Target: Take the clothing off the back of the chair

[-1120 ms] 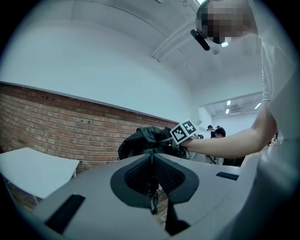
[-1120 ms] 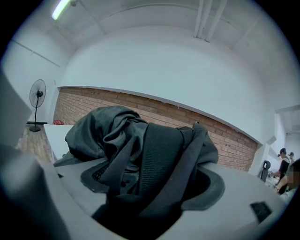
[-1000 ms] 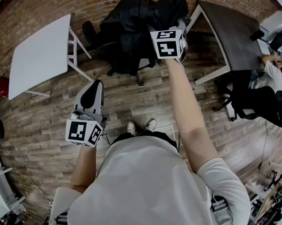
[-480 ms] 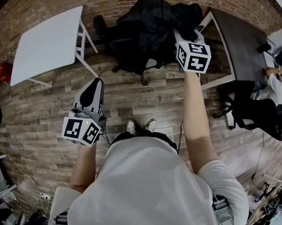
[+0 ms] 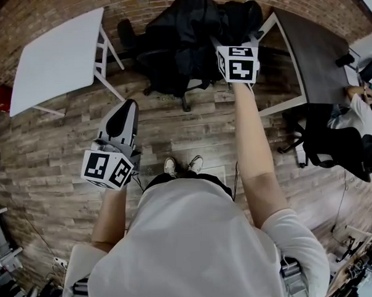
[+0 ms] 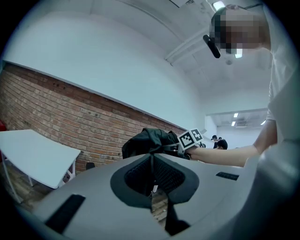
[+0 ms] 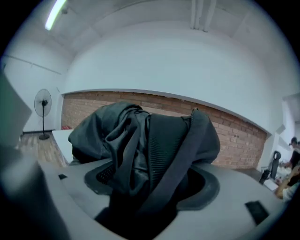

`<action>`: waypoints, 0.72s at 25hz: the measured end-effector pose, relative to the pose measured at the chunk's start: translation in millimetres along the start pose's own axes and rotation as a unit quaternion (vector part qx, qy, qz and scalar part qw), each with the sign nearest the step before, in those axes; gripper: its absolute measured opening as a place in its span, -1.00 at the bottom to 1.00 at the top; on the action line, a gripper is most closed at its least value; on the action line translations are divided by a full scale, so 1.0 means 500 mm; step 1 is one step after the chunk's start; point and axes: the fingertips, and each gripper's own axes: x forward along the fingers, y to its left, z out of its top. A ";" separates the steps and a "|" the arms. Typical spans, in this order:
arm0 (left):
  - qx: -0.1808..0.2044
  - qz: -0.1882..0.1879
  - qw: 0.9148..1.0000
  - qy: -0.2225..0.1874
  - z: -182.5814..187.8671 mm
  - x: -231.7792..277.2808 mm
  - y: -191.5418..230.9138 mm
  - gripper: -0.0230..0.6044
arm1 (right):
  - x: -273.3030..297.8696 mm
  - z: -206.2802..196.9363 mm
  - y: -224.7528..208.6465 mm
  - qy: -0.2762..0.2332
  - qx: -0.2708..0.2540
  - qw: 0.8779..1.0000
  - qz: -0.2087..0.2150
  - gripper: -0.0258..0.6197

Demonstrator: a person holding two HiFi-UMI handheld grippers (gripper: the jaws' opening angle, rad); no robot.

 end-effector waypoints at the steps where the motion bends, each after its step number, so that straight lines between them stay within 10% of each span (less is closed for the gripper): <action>1: -0.001 -0.001 1.000 0.001 -0.002 0.003 -0.002 -0.80 | 0.003 0.004 0.001 -0.001 0.013 1.000 0.014 0.17; 7: -0.005 -0.007 1.000 0.008 -0.009 0.022 -0.007 -0.80 | -0.051 0.019 -0.017 -0.063 0.105 0.990 0.064 -0.12; 8: -0.005 -0.008 1.000 0.010 -0.011 0.024 -0.009 -0.80 | -0.059 0.025 -0.021 -0.075 0.116 0.988 0.066 -0.52; 18: 0.014 -0.038 0.999 0.016 -0.006 0.076 -0.070 -0.80 | -0.079 0.042 -0.030 -0.109 0.197 0.966 0.131 -0.63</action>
